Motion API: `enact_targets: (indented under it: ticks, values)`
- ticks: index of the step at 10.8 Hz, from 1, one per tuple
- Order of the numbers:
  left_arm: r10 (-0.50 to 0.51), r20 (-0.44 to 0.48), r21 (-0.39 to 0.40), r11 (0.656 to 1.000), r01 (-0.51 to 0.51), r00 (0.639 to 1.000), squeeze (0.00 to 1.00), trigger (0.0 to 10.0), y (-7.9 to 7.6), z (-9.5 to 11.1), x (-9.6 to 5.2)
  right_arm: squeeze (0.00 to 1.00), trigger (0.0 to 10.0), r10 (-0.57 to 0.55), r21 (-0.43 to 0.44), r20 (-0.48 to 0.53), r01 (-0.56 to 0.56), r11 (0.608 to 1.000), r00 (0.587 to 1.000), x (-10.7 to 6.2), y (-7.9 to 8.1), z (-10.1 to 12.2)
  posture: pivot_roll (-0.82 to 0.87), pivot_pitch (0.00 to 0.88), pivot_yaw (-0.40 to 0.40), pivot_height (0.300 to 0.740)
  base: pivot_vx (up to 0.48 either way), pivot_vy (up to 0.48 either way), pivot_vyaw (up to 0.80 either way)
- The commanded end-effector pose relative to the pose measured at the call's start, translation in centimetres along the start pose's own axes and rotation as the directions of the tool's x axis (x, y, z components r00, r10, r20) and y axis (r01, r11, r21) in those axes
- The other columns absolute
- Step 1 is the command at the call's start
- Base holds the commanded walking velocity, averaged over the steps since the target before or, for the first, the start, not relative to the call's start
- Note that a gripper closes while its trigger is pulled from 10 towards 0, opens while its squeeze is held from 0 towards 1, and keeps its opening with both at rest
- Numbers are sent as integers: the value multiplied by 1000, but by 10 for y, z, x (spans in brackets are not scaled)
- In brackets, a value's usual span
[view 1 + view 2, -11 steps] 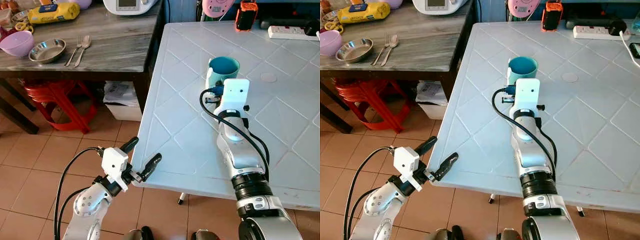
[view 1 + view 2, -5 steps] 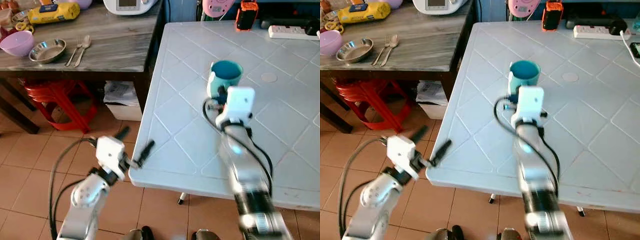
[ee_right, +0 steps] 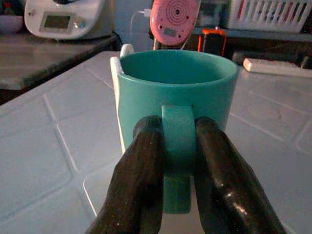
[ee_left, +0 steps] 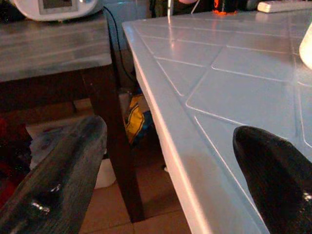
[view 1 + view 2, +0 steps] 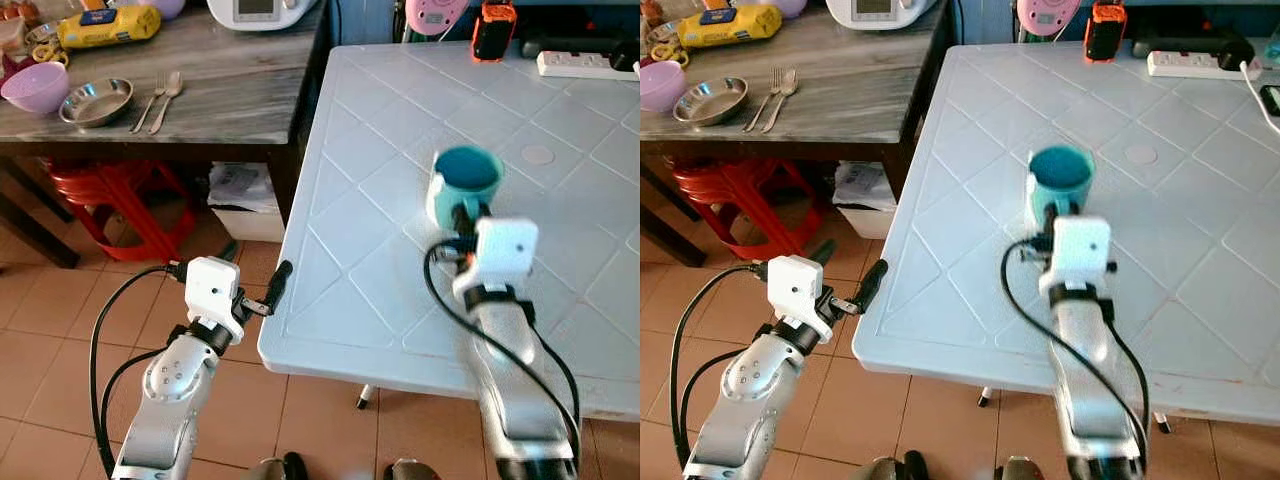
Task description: Setting the table
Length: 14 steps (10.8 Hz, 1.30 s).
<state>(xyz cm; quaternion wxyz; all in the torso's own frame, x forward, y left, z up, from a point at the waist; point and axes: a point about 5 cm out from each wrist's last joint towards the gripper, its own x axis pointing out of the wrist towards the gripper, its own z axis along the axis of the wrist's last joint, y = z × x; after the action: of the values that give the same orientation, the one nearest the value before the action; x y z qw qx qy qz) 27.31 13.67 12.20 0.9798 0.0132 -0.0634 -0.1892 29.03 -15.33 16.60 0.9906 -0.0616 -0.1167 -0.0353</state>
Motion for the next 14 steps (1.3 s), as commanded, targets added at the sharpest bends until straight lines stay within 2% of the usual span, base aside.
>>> enact_targets:
  ticks: [1,4,14]
  values:
    - [12,-5,15,1000,-12,1000,0,10000,4,0,1,0,10000,11,14,-11,-11,1000,1000,-3,4,0,-137,166,134,740,0,0,0]
    - [16,0,15,1000,-16,1000,0,10000,5,0,2,0,10000,22,2,-2,-22,1000,1000,-1,3,6,-138,162,123,740,0,208,0]
    - [2,-3,13,1000,-2,1000,0,10000,1,-7,1,0,10000,14,-2,-4,-14,1000,1000,0,3,8,-137,162,129,740,0,416,0]
